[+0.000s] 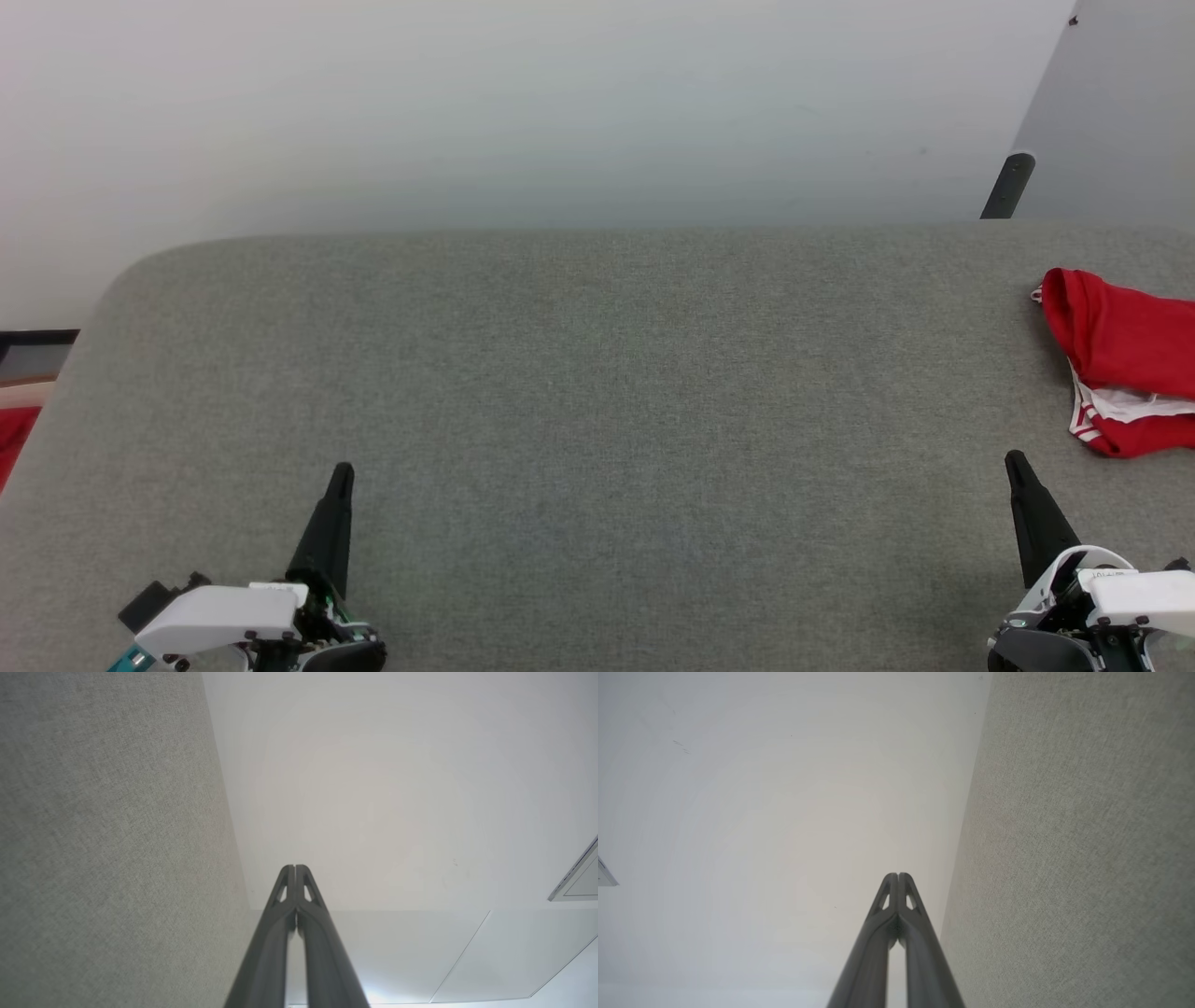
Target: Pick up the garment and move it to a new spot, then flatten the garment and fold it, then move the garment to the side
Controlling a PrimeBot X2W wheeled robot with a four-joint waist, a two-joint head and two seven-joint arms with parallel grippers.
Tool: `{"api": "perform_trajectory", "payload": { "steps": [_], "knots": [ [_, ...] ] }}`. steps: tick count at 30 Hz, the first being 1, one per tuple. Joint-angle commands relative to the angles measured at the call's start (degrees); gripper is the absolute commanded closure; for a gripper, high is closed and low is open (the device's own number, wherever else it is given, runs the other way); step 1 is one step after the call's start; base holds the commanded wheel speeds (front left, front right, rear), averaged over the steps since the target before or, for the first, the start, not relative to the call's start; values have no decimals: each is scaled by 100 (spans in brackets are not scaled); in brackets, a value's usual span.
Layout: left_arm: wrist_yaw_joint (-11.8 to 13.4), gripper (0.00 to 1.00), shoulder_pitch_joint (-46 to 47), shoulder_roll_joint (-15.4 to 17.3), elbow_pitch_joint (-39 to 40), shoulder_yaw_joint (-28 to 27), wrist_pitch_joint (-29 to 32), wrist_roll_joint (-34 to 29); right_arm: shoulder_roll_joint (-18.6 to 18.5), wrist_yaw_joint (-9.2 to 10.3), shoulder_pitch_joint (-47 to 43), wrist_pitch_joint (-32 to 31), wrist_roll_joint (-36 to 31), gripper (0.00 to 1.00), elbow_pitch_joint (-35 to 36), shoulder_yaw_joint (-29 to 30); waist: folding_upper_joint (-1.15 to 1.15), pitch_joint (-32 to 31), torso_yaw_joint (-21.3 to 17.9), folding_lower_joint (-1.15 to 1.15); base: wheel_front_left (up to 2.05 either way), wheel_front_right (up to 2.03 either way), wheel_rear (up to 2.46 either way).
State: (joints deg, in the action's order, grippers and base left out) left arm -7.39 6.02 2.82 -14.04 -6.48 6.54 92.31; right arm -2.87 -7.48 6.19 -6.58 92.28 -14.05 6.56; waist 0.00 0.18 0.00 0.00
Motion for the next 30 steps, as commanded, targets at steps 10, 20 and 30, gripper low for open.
{"api": "perform_trajectory", "payload": {
  "steps": [10,20,30],
  "knots": [
    [-18,100,52,-1,-4,-13,18,19,12,-2,21,-13,24,100,-1,0,0,0,0,0,0,0,0],
    [-18,100,52,0,-4,-11,19,19,12,-2,21,-12,24,100,-1,0,0,0,0,0,0,0,0],
    [-18,100,52,0,-4,-12,18,18,12,-2,21,-12,25,100,-1,-1,0,0,0,0,0,0,0]
  ]
}}
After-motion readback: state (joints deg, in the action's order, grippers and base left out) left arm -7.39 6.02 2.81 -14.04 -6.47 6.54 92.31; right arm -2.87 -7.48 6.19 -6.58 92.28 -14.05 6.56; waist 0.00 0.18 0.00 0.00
